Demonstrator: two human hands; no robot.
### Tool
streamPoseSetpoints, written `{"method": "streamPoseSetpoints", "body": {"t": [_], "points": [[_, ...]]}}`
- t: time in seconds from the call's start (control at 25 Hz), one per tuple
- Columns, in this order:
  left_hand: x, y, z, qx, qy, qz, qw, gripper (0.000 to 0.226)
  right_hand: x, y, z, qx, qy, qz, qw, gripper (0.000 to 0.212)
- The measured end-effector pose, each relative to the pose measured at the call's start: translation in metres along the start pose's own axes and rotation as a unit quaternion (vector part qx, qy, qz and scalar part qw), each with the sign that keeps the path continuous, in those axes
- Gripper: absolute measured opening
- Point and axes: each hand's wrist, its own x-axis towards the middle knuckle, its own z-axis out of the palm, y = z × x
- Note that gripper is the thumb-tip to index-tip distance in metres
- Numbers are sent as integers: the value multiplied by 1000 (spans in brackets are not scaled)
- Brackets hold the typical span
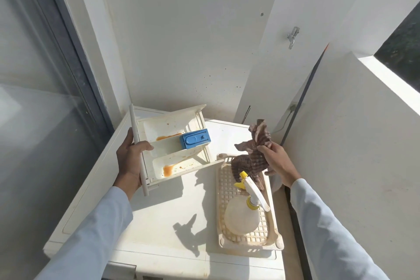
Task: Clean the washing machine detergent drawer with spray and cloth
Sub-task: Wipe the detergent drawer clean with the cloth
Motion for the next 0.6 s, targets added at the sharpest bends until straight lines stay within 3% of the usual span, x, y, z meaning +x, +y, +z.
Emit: {"method": "streamPoseSetpoints", "body": {"t": [0.2, 0.32, 0.36, 0.48, 0.6], "points": [[-9, 6, 8, -5, -21, -12, 1000, 56, 10, 23, 5, -281, -36, -18, 959, 49], [-13, 7, 7, 1, -26, -9, 1000, 54, 5, 33, 10, -288, -122, 89, 946, 50], [-13, 7, 6, 2, -24, -10, 1000, 56, 3, 35, 12, -304, -109, 84, 943, 45], [-14, 4, 1, 10, -16, -11, 1000, 65, 2, 41, 21, -392, 28, 10, 920, 30], [-15, 2, -3, 16, -7, -12, 1000, 65, -2, 35, 32, -367, -4, 2, 930, 25]]}}
